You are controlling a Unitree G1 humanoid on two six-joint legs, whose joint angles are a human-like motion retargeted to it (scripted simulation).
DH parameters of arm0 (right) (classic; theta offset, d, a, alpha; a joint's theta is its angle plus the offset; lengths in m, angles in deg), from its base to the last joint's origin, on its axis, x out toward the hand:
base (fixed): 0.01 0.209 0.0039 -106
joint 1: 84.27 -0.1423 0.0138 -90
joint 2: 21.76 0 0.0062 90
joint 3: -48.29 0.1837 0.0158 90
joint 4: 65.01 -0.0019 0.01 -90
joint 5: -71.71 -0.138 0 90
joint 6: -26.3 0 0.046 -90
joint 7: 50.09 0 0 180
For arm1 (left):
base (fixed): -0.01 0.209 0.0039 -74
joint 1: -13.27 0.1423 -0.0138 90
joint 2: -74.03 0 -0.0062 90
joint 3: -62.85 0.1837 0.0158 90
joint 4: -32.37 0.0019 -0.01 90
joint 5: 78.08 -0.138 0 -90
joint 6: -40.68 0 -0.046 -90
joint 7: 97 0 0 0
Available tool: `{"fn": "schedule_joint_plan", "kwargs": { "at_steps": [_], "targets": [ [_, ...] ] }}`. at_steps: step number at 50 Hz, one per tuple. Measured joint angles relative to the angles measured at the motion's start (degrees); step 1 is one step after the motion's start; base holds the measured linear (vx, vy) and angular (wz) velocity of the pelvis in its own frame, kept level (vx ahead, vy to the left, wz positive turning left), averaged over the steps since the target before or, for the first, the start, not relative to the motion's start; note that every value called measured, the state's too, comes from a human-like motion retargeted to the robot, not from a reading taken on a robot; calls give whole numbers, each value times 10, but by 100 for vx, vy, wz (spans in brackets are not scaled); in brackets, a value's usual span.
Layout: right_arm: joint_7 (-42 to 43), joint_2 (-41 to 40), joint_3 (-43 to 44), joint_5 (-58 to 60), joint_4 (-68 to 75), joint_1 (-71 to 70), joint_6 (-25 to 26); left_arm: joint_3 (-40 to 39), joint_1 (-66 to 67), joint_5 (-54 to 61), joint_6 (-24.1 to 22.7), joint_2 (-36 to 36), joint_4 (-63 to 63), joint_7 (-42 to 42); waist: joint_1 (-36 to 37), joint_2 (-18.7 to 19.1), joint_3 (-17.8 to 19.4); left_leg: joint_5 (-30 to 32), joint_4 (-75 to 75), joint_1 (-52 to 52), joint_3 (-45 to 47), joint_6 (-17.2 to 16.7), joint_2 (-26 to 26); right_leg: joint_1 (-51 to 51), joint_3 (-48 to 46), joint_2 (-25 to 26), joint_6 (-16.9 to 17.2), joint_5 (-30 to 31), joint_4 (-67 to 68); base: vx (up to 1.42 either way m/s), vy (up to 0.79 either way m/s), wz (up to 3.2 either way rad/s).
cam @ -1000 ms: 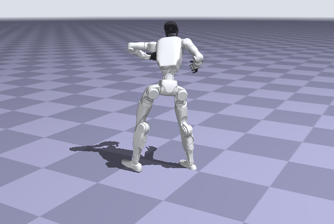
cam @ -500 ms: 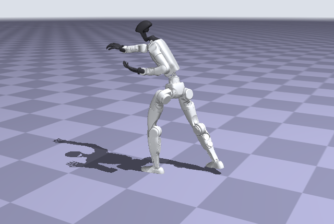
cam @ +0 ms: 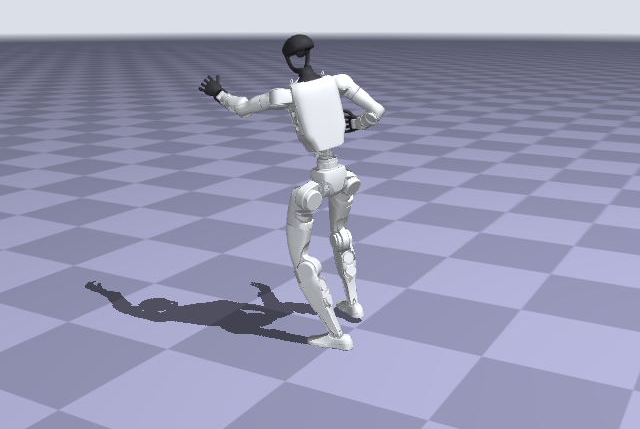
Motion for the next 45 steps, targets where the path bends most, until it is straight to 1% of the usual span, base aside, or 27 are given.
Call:
{"fn": "schedule_joint_plan", "kwargs": {
  "at_steps": [2,3,5,7,10,12,14,16,18,20,22,23,25,26,27,28,30,32,33,34,35,37,38,39,40,42,45],
  "targets": [
    [-39,7,66,-87,9,45,-8,-129,157,183,-87,-16,-152,-6,-48,-17,5,-15,1,34,18,-6,-23,5,-4,20,19,42,-94,40,17,-55],
    [-54,11,101,-125,13,55,-13,-203,246,278,-121,-7,-225,-42,-75,-23,11,-23,3,52,22,-9,-35,14,-1,30,26,66,-145,41,17,-19],
    [-77,13,168,-208,15,52,-26,-334,410,449,-155,38,-345,-134,-133,-36,26,-40,5,89,23,-14,-59,37,14,46,37,111,-246,44,17,15],
    [-94,0,224,-292,3,29,-38,-413,538,585,-168,117,-426,-199,-188,-53,41,-54,3,131,14,-18,-79,54,35,54,54,128,-311,49,15,47],
    [-125,-46,279,-397,-36,0,-51,-461,686,683,-145,257,-497,-256,-249,-68,47,-68,-11,183,-8,-33,-93,53,68,66,72,113,-353,55,8,73],
    [-141,-99,291,-450,-72,-6,-60,-458,758,749,-140,361,-527,-267,-268,-74,43,-73,-20,205,-33,-38,-93,38,95,69,80,88,-353,60,0,113],
    [-151,-148,301,-473,-101,-4,-65,-449,827,799,-132,444,-550,-276,-271,-78,36,-76,-28,218,-67,-42,-89,24,123,68,87,66,-353,62,-8,152],
    [-151,-174,318,-458,-118,-4,-65,-434,894,831,-109,488,-569,-292,-256,-87,26,-78,-33,220,-108,-46,-81,17,139,60,95,60,-353,63,-16,188],
    [-145,-165,347,-419,-121,-8,-72,-413,955,814,-88,476,-581,-319,-223,-104,16,-74,-34,213,-155,-52,-70,17,130,45,103,79,-353,61,-25,219],
    [-126,-122,388,-375,-105,-20,-89,-382,995,778,-81,428,-597,-342,-175,-128,11,-65,-31,195,-205,-63,-57,23,88,25,108,118,-353,57,-33,240],
    [-72,-32,443,-294,-43,-33,-106,-351,995,741,-86,362,-614,-345,-112,-156,21,-45,-22,169,-256,-77,-37,32,26,8,101,147,-353,49,-39,248],
    [-26,30,475,-226,11,-39,-104,-334,979,735,-87,333,-623,-332,-75,-168,33,-33,-16,152,-280,-85,-24,36,-5,4,92,151,-353,42,-44,246],
    [74,196,533,-20,159,-30,-56,-316,919,663,-107,275,-623,-315,-3,-186,65,-2,-4,114,-328,-104,3,43,-60,2,78,145,-353,33,-52,223],
    [109,294,559,92,250,-7,-9,-312,883,598,-106,259,-610,-285,39,-191,72,15,-9,94,-335,-110,21,-6,-82,-5,98,102,-263,25,-58,187],
    [133,387,576,197,338,11,32,-309,844,547,-108,248,-601,-270,73,-194,87,33,-6,73,-347,-113,31,-24,-104,-12,105,78,-223,25,-46,219],
    [132,471,577,287,417,20,62,-311,801,524,-116,246,-600,-281,93,-194,120,55,16,49,-365,-113,27,20,-123,-20,84,94,-283,24,-35,264],
    [83,626,557,372,571,18,89,-306,738,494,-114,268,-589,-280,141,-176,153,92,47,-10,-374,-113,43,30,-168,-26,72,88,-298,18,-41,248],
    [-61,740,539,356,664,10,99,-286,732,500,-87,313,-596,-298,188,-138,157,127,76,-85,-353,-113,69,9,-209,-24,62,77,-295,10,-50,190],
    [-120,789,545,388,698,24,104,-272,742,497,-82,329,-604,-305,211,-117,160,145,88,-119,-334,-113,84,0,-227,-21,58,73,-296,8,-49,160],
    [-158,847,605,419,724,99,107,-263,762,495,-81,342,-611,-307,229,-98,161,160,98,-145,-308,-111,102,-5,-241,-16,53,71,-299,7,-47,137],
    [-186,909,691,451,747,205,108,-257,786,494,-83,354,-618,-305,244,-79,163,174,107,-167,-280,-108,120,-9,-253,-9,47,70,-304,6,-45,111],
    [-162,963,846,456,701,386,116,-247,843,505,-83,334,-620,-304,289,-65,164,198,108,-190,-215,-92,146,-15,-267,-2,37,68,-314,6,-41,91],
    [-139,963,892,434,646,442,118,-234,865,524,-79,321,-616,-304,320,-52,164,209,104,-200,-187,-80,155,-22,-273,-1,31,67,-318,7,-37,85],
    [-118,963,903,411,584,462,114,-224,881,554,-76,316,-610,-303,347,-31,164,219,97,-213,-170,-69,160,-32,-279,-1,24,65,-319,7,-34,87],
    [-98,963,895,387,519,464,107,-215,894,589,-72,315,-603,-303,371,-6,164,230,89,-227,-159,-57,163,-43,-286,-2,17,63,-319,6,-29,92],
    [-54,963,842,350,356,464,94,-212,925,675,-60,321,-586,-312,409,53,164,256,69,-250,-178,-42,157,-58,-302,-9,3,50,-306,6,-23,101],
    [-32,963,790,310,172,464,81,-212,970,840,-52,387,-567,-320,445,170,164,300,43,-289,-238,-44,141,-79,-329,-27,-26,25,-268,5,-13,105]
  ]
}}
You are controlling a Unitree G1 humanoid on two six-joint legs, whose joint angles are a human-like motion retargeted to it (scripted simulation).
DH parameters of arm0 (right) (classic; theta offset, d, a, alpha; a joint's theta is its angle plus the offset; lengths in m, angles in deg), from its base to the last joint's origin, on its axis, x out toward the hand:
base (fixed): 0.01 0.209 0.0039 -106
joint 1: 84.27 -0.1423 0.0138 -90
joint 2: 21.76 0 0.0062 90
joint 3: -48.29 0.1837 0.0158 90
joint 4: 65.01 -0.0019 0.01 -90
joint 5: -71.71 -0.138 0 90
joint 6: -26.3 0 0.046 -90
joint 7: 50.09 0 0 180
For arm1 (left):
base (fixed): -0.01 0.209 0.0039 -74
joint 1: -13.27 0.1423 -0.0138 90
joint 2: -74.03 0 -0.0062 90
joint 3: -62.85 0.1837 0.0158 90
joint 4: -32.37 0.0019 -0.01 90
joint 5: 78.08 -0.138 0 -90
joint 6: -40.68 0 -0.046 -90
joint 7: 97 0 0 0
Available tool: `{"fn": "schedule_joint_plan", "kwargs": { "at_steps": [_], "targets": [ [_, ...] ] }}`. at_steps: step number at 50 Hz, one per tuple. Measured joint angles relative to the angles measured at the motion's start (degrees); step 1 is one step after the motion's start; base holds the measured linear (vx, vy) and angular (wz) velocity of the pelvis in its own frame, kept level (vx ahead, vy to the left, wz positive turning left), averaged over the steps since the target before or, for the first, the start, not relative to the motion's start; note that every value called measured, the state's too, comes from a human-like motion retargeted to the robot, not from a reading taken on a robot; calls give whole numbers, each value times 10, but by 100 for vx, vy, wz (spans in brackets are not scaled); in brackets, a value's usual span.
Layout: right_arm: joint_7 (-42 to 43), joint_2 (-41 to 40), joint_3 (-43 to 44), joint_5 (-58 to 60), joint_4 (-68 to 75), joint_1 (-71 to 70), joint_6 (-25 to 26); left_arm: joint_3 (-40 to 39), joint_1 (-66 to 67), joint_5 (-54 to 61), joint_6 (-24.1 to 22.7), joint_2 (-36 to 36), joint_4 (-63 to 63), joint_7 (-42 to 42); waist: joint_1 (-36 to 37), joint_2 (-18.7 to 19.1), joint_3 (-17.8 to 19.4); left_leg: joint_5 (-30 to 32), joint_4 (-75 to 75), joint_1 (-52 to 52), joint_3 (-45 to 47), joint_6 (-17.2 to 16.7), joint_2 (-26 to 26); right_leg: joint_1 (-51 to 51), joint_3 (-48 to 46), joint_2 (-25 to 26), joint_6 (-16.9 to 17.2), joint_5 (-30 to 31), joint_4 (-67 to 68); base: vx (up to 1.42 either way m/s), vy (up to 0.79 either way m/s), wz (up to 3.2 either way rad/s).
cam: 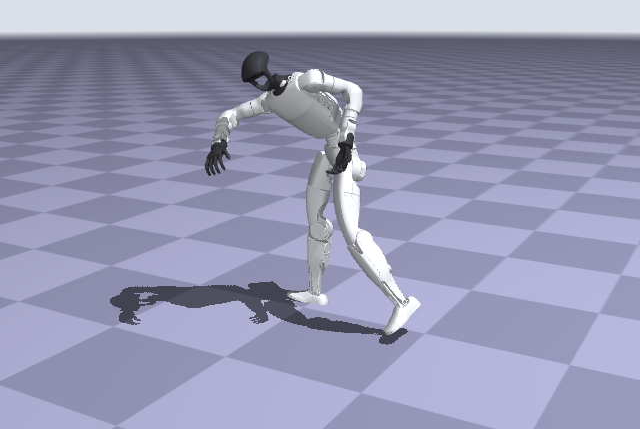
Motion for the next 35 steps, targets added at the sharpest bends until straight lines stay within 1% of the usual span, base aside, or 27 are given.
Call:
{"fn": "schedule_joint_plan", "kwargs": {
  "at_steps": [3,4,5,7,8,10,13,14,15,16,17,18,20,21,22,23,24,25,26,27,28,30,31,32,33,34,35],
  "targets": [
    [10,0,-22,-23,-142,0,-5,-24,54,95,0,72,-9,-11,6,108,0,23,-10,-24,-5,-19,6,-23,-12,-19,-26,-26,55,4,-4,66],
    [12,0,-19,-41,-179,0,-8,-38,68,112,0,94,-19,-13,-1,125,0,27,-15,-34,11,-22,6,-42,-10,-30,-33,-31,72,4,2,41],
    [17,0,-13,-64,-214,0,-11,-56,79,127,0,115,-31,-16,-11,135,0,31,-21,-46,33,-22,4,-64,-7,-43,-38,-36,88,5,4,32],
    [42,-6,-11,-132,-265,0,-28,-84,87,142,-3,153,-59,-17,-44,141,0,34,-34,-61,78,-15,-8,-110,9,-69,-43,-39,108,7,8,13],
    [57,-24,-19,-168,-295,0,-40,-90,86,143,-5,171,-76,-15,-62,143,0,35,-41,-62,99,-10,-17,-131,22,-83,-42,-41,119,10,10,-15],
    [82,-93,-50,-219,-363,0,-68,-89,80,141,-12,188,-112,-15,-101,146,0,38,-52,-40,133,1,-40,-153,55,-107,-36,-45,135,14,11,-55],
    [106,-225,-121,-218,-454,-2,-94,-80,44,108,-37,178,-171,-17,-167,148,0,42,-55,39,169,10,-64,-131,111,-123,-21,-53,147,22,11,-132],
    [90,-334,-281,-187,-475,-152,-86,-75,11,86,-49,139,-191,-14,-163,146,0,37,-42,76,172,7,-53,-99,120,-109,-19,-58,145,29,8,-198],
    [61,-477,-508,-143,-494,-376,-70,-67,-30,59,-61,84,-210,-11,-146,143,0,28,-24,117,172,1,-34,-57,124,-87,-17,-65,142,31,6,-228],
    [46,-563,-736,-107,-419,-614,-66,-132,-55,29,-73,31,-227,-7,-185,101,0,22,-3,136,177,-6,-12,-35,133,-57,-20,-60,122,31,6,-227],
    [35,-620,-889,-86,-370,-778,-67,-186,-84,-5,-85,-11,-242,-3,-225,70,0,20,11,154,183,-11,1,-20,144,-36,-22,-56,109,31,8,-200],
    [34,-622,-894,-93,-371,-795,-75,-218,-122,-50,-97,-34,-254,1,-266,62,0,25,12,169,193,-12,-2,-18,159,-33,-22,-57,107,31,10,-168],
    [26,-620,-882,-108,-388,-813,-91,-285,-204,-199,-129,-101,-265,38,-344,52,-3,36,8,201,210,-16,-11,-14,187,-24,-23,-56,102,33,11,-152],
    [11,-607,-864,-116,-410,-815,-92,-321,-246,-339,-126,-151,-261,93,-386,53,-4,43,1,218,216,-18,-17,-12,201,-20,-25,-55,101,35,12,-156],
    [-1,-599,-848,-124,-430,-817,-92,-349,-291,-475,-114,-204,-256,146,-426,53,-6,50,-6,235,221,-21,-24,-11,213,-15,-26,-55,101,36,12,-159],
    [-8,-599,-834,-131,-445,-818,-93,-362,-344,-600,-83,-265,-248,195,-465,53,-7,58,-13,251,224,-23,-30,-12,223,-11,-26,-56,105,37,13,-152],
    [-14,-603,-818,-143,-458,-816,-92,-341,-420,-697,-43,-331,-228,224,-501,46,-11,60,-15,263,224,-22,-42,-32,233,-23,-10,-71,154,39,15,-140],
    [-19,-610,-801,-158,-469,-814,-91,-303,-507,-781,0,-399,-202,244,-537,35,-15,60,-14,273,222,-18,-57,-63,243,-44,13,-93,225,37,14,-136],
    [-10,-625,-793,-172,-471,-805,-97,-202,-649,-822,23,-460,-129,251,-561,30,-15,69,-16,278,212,-23,-66,-67,250,-39,17,-94,226,33,12,-138],
    [-2,-637,-782,-184,-473,-792,-101,-81,-802,-866,49,-508,-37,267,-585,28,-14,80,-17,281,198,-26,-76,-69,257,-35,20,-95,227,30,10,-141],
    [1,-644,-762,-192,-479,-767,-102,79,-976,-917,80,-529,93,299,-608,29,-11,92,-14,283,180,-28,-86,-67,263,-31,20,-95,225,31,10,-141],
    [32,-661,-706,-202,-488,-696,-119,411,-1267,-1038,144,-502,408,359,-639,42,-15,111,17,268,135,-25,-98,-69,279,-14,20,-103,223,34,10,-155],
    [36,-666,-692,-204,-491,-670,-119,518,-1308,-1114,170,-499,504,324,-656,53,-14,123,33,260,117,-24,-107,-65,293,-2,14,-104,209,37,11,-188],
    [37,-670,-676,-205,-493,-641,-117,589,-1321,-1180,187,-509,567,288,-670,67,-12,132,49,253,104,-23,-116,-62,310,11,8,-104,195,39,12,-225],
    [30,-670,-656,-202,-495,-605,-113,589,-1277,-1228,186,-543,561,250,-678,86,-12,133,66,247,101,-19,-125,-60,332,25,4,-105,183,40,13,-263],
    [30,-695,-652,-192,-495,-577,-111,589,-1247,-1219,182,-588,517,261,-677,85,-9,125,79,247,107,-17,-133,-32,363,45,-8,-87,123,40,13,-298],
    [34,-733,-657,-177,-495,-553,-111,589,-1223,-1182,177,-639,455,297,-672,75,-4,114,90,249,117,-17,-141,8,397,68,-24,-60,39,40,15,-331]
  ]
}}
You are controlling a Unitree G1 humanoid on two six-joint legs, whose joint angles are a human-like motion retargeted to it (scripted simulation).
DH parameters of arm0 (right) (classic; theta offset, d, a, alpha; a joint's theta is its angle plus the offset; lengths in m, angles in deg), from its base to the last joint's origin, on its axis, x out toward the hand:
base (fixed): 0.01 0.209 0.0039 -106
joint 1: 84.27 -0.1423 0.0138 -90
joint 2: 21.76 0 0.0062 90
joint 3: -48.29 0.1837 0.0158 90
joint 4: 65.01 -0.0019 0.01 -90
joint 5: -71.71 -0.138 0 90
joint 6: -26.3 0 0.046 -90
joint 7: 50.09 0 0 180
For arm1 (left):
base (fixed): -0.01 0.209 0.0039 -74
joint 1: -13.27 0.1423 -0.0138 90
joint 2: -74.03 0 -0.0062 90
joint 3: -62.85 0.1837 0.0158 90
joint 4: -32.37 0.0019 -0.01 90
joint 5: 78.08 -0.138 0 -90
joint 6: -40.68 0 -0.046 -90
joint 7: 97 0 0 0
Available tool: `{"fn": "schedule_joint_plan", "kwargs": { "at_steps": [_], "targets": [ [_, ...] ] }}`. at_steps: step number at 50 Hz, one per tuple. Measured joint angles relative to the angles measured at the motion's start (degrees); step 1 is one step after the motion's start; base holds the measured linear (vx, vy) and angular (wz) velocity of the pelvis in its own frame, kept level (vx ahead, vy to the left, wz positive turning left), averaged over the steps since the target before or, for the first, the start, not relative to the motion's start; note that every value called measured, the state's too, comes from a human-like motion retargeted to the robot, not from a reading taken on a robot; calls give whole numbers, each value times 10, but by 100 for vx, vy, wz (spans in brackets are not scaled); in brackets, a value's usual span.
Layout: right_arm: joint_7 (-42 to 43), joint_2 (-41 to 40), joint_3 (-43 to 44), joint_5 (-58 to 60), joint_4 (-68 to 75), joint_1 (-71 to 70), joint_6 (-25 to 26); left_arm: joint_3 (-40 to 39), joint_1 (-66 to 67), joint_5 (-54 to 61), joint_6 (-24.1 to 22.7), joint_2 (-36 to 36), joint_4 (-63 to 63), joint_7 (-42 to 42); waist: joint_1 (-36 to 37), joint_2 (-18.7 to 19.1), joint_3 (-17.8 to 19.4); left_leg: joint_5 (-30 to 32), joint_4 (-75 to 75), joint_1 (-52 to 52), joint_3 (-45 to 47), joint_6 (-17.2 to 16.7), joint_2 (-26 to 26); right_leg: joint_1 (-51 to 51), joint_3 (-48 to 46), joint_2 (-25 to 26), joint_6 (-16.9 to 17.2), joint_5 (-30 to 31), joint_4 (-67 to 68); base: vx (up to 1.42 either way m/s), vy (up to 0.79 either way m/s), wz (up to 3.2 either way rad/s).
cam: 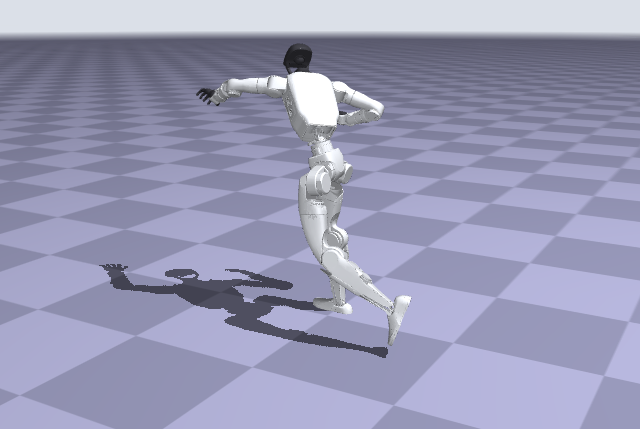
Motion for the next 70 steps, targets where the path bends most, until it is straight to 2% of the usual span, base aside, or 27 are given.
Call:
{"fn": "schedule_joint_plan", "kwargs": {
  "at_steps": [2,5,8,10,12,15,19,22,25,28,31,34,37,40,42,45,47,48,50,52,53,55,56,58,63,65,70],
  "targets": [
    [-1,-105,-3,37,11,47,1,-206,182,45,-21,-91,-171,82,45,-60,1,-65,12,23,71,30,-22,34,79,2,17,22,-44,40,20,-355],
    [-20,-191,52,58,45,136,14,-604,561,16,-63,-89,-321,48,117,-103,4,-178,33,34,169,63,-44,87,177,-23,58,55,-107,32,27,-292],
    [-7,-211,20,34,84,141,24,-602,573,2,-49,-101,-272,42,101,-125,4,-275,75,-27,211,82,-31,107,212,-70,81,56,-124,17,30,-109],
    [49,-205,-35,12,124,100,7,-372,325,4,-31,-63,-71,91,77,-122,4,-324,96,-91,223,90,-1,112,206,-96,81,47,-124,9,32,28],
    [99,-216,-99,-44,162,55,-13,-168,78,58,-26,47,215,87,63,-133,4,-345,88,-148,240,85,38,126,188,-111,73,35,-124,8,32,67],
    [101,-240,-148,-148,188,26,-19,-184,-28,259,-57,134,382,31,47,-149,4,-347,17,-207,294,59,88,143,168,-122,78,19,-124,17,31,23],
    [86,-299,-183,-175,175,55,-29,-243,63,431,-175,49,41,81,82,-189,1,-224,-170,-204,355,5,122,167,197,-116,73,9,-124,27,35,-102],
    [51,-327,-155,-189,170,74,-21,-422,302,569,-261,17,-269,45,119,-217,-3,-130,-227,-180,332,-30,136,202,222,-116,59,-2,-124,35,44,-104],
    [-44,-378,-93,-379,168,71,-30,-634,590,742,-310,95,-523,-94,143,-241,-10,-188,-136,-181,295,-25,141,248,200,-142,58,-21,-117,35,46,13],
    [-104,-447,-13,-457,178,53,-41,-694,749,873,-275,228,-661,-213,194,-276,-33,-249,-82,-189,270,7,116,276,104,-170,68,-43,-70,38,38,99],
    [-94,-491,55,-619,137,19,-114,-692,893,1012,-255,361,-728,-219,278,-308,-59,-263,-95,-189,232,9,88,302,-35,-174,65,-38,-20,41,27,129],
    [-124,-425,137,-667,123,-4,-131,-706,1024,1039,-233,401,-744,-229,381,-333,-66,-254,-136,-185,173,-5,70,328,-140,-148,48,-11,26,40,18,163],
    [-144,-261,240,-645,196,-12,-120,-736,1113,953,-211,366,-735,-273,479,-349,-46,-243,-172,-180,100,-28,58,346,-187,-107,46,32,79,36,12,210],
    [-71,-16,334,-382,385,15,-75,-746,1145,771,-215,317,-698,-314,564,-361,-17,-240,-194,-193,27,-52,44,314,-202,-90,85,60,187,27,12,238],
    [-21,171,324,-126,553,14,12,-749,1156,706,-225,319,-656,-318,565,-355,4,-216,-238,-195,-26,-52,-4,340,-207,-67,73,77,139,15,29,292],
    [-114,388,193,50,858,-28,119,-692,1128,672,-219,337,-569,-300,647,-341,4,-189,-317,-184,-70,-52,-8,294,-181,-38,62,43,158,21,-5,148],
    [-171,477,100,247,965,-12,142,-643,1096,602,-229,360,-500,-258,699,-313,4,-189,-322,-199,-100,-52,4,273,-188,-16,48,26,136,21,-14,95],
    [-169,487,85,379,1006,-14,143,-615,1078,576,-237,371,-466,-230,733,-301,4,-190,-326,-202,-112,-52,6,266,-195,-9,42,19,116,22,-9,109],
    [-79,512,73,389,999,-9,165,-594,1064,540,-249,397,-420,-169,775,-275,4,-190,-330,-211,-141,-52,7,259,-211,6,34,9,65,22,-10,130],
    [-44,369,-111,197,966,-327,148,-597,1084,563,-266,397,-402,-136,811,-286,4,-193,-335,-204,-167,-52,-13,266,-219,3,43,8,6,24,-10,169],
    [-21,299,-304,121,935,-517,138,-653,1121,578,-274,395,-406,-122,786,-311,4,-192,-336,-209,-184,-52,-19,260,-222,3,45,9,-20,24,-16,186],
    [-40,177,-570,105,954,-787,124,-729,1174,638,-283,457,-410,-135,750,-314,4,-190,-345,-208,-211,-52,-45,252,-225,-14,64,10,-58,24,-13,190],
    [-31,153,-611,140,937,-806,127,-741,1180,677,-283,473,-407,-143,751,-311,4,-191,-345,-211,-223,-52,-53,242,-224,-23,71,14,-70,24,-9,172],
    [-10,111,-660,168,903,-826,141,-758,1174,770,-272,504,-391,-156,758,-299,4,-192,-344,-216,-246,-52,-69,222,-225,-44,88,28,-87,24,-10,151],
    [12,-5,-639,64,809,-805,110,-801,1207,985,-301,554,-403,-217,745,-297,4,-194,-349,-222,-301,-50,-95,179,-225,-93,120,104,-97,23,-13,137],
    [9,-18,-628,55,755,-792,105,-811,1212,1039,-295,561,-404,-244,749,-296,4,-208,-328,-234,-319,-51,-98,135,-206,-116,144,104,-29,22,-16,123],
    [-15,-18,-649,14,586,-759,97,-821,1236,1175,-290,607,-417,-289,717,-288,4,-195,-364,-208,-353,-52,-109,154,-155,-135,148,149,-78,18,-16,118]
  ]
}}
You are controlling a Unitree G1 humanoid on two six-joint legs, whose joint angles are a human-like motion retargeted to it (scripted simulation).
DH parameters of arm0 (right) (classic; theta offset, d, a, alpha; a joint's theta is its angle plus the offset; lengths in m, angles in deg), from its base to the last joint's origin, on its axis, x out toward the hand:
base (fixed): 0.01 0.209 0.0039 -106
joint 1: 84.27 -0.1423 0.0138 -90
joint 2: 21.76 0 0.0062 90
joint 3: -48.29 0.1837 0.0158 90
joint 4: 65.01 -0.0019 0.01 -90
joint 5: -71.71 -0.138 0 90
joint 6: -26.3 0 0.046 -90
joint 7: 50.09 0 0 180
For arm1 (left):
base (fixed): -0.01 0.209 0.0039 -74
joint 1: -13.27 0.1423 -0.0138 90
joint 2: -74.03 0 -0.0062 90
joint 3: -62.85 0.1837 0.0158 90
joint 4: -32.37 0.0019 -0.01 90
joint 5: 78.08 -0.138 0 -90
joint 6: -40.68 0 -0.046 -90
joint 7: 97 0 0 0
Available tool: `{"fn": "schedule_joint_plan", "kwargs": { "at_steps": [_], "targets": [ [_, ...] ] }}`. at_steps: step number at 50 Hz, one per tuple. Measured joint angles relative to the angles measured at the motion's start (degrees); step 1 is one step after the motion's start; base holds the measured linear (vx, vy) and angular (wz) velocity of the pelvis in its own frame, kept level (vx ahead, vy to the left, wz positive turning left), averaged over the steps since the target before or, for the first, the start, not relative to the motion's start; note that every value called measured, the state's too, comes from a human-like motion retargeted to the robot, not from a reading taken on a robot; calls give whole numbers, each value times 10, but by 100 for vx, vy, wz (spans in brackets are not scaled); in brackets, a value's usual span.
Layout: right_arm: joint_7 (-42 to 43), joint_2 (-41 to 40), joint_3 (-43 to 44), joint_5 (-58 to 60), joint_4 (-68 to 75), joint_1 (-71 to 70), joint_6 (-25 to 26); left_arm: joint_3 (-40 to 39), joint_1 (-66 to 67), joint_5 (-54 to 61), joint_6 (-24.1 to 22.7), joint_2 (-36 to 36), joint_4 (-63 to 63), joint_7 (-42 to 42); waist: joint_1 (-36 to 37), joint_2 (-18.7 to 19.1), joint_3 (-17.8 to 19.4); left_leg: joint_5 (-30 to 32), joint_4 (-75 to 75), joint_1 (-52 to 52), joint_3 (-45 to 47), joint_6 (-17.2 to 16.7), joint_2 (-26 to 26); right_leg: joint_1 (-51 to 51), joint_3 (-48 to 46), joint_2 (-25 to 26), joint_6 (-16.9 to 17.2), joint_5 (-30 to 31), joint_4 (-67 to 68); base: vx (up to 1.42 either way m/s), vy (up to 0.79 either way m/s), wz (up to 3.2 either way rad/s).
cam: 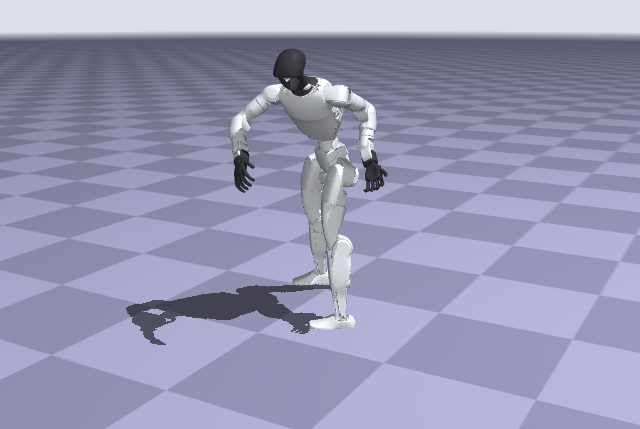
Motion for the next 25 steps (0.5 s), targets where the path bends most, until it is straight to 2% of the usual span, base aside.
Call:
{"fn": "schedule_joint_plan", "kwargs": {
  "at_steps": [5,7,9,10,14,16,18,21,25],
  "targets": [
    [-27,29,31,-41,-162,60,-13,40,-14,40,23,15,-17,-14,-25,9,0,-14,0,17,-20,3,8,-8,36,-18,-14,-22,28,15,-22,73],
    [-39,45,60,-68,-213,99,-18,64,-28,39,34,17,-34,-11,-29,14,0,-32,22,19,-23,8,12,-37,58,-27,-17,-50,83,15,-20,31],
    [-37,56,76,-81,-253,148,-18,87,-38,42,36,27,-54,-3,-42,23,0,-41,30,38,-21,12,4,-15,64,-39,-27,-51,49,14,-18,18],
    [-41,58,83,-81,-271,166,-23,93,-34,43,31,31,-75,-16,-51,22,0,-48,40,44,-16,12,4,-16,63,-44,-29,-56,51,14,-20,-13],
    [-58,62,137,-103,-318,266,-18,123,-53,23,71,12,-132,-20,-77,27,0,-87,104,71,28,19,-9,-11,7,-77,-28,-36,41,15,-20,-45],
    [-70,53,187,-124,-337,332,-21,149,-75,-40,73,-31,-157,-12,-92,28,0,-105,137,87,52,24,-17,-5,-34,-90,-26,-7,30,17,-22,-68],
    [-81,38,248,-138,-353,404,-33,179,-115,-186,43,-98,-175,0,-108,31,0,-117,165,105,73,27,-24,2,-71,-96,-28,9,26,17,-24,-76],
    [-68,-5,334,-150,-373,516,-42,221,-206,-339,30,-177,-218,71,-139,42,-4,-127,200,130,99,31,-23,12,-92,-97,-46,-20,42,18,-27,-85],
    [-66,-65,415,-157,-399,639,-40,224,-347,-508,42,-247,-282,158,-204,73,-24,-132,235,163,132,20,-5,9,-41,-94,-59,-68,91,21,-28,-103]
  ]
}}
